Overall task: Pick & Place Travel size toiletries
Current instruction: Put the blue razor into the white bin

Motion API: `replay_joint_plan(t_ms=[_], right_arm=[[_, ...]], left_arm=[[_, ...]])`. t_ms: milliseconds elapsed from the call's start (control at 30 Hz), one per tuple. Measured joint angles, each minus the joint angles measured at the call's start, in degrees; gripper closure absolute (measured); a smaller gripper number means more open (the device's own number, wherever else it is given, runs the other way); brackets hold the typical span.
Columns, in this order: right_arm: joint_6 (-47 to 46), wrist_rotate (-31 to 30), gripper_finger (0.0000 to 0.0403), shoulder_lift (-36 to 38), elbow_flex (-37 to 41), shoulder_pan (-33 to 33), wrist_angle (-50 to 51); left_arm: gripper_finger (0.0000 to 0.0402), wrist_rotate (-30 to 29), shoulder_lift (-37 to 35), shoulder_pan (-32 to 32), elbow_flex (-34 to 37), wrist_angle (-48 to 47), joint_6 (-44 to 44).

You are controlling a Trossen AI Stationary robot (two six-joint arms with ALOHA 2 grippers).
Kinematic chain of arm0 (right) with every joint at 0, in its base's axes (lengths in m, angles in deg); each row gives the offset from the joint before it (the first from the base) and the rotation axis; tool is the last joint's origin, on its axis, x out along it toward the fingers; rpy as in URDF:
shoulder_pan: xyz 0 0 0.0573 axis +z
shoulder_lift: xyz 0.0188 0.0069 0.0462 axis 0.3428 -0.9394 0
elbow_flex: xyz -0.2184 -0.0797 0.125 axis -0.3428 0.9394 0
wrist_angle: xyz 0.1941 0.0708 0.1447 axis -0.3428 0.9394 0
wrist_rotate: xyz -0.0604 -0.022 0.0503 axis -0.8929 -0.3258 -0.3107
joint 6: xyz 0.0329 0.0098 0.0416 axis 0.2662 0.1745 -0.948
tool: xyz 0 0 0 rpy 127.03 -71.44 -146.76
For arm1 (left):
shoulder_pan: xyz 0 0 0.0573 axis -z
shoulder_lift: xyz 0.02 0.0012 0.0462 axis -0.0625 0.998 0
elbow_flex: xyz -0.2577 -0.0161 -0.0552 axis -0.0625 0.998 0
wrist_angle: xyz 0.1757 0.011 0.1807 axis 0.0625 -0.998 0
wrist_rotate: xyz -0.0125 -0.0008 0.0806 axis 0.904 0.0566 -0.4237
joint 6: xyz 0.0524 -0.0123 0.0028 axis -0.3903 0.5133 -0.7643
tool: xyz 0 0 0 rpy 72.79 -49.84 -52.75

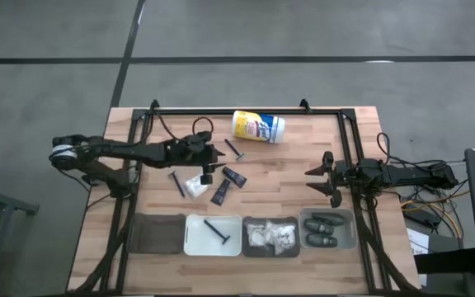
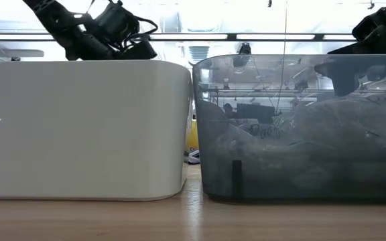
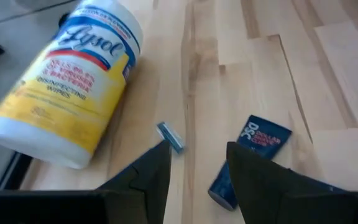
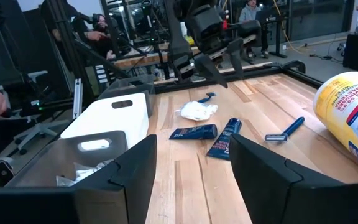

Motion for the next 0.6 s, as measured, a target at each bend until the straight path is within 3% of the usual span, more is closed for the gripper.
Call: replay_joint_plan(t_ms=[233, 600], right_arm=[[-0.02, 0.00, 0.0228, 0.00, 0.00, 0.00, 0.00], [-0.01, -0.01, 0.0263, -0.01, -0.02, 0.00, 0.00]], left_arm=[[0.0241, 3.07, 2.93, -1.61, -2.46, -0.84, -3.87], [0.0241, 3.13, 18.08, -3.06, -12.25, -2.41, -13.92]])
